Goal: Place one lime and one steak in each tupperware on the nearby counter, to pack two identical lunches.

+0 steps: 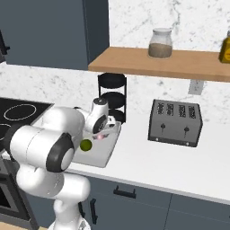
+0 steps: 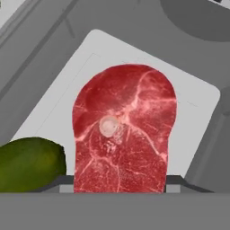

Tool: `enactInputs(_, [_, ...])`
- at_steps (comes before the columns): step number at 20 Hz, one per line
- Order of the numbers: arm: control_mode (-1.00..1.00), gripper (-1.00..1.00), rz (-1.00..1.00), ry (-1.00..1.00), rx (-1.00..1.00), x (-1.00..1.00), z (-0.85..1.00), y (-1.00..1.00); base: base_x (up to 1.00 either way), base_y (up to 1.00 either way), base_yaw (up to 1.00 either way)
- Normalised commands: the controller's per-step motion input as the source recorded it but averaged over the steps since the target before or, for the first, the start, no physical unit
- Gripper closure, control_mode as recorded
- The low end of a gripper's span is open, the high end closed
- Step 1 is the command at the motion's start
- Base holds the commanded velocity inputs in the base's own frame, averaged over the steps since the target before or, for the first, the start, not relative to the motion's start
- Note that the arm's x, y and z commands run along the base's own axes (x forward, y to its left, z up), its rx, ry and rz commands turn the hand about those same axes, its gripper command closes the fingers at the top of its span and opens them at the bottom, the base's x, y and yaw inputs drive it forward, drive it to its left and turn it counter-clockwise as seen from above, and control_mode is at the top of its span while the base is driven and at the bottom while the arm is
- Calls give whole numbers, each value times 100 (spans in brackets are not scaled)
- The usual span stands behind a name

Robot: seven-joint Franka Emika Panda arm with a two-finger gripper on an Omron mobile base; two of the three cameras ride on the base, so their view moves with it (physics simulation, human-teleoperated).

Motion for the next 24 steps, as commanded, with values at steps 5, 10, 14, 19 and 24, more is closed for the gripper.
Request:
enactInputs(5, [-100,-100,-3,0,0,8,0,0,0,0,0])
enactInputs(10, [-100,-100,-8,3,0,-15,5,0,0,0,0])
enactInputs(14, [-100,-100,-14,-2,0,-78,68,0,0,0,0])
enactInputs(19, [-100,-100,-15,-6,0,-99,86,1,0,0,0])
enactInputs(24, [-100,-100,-8,-5,0,-71,86,9,0,0,0])
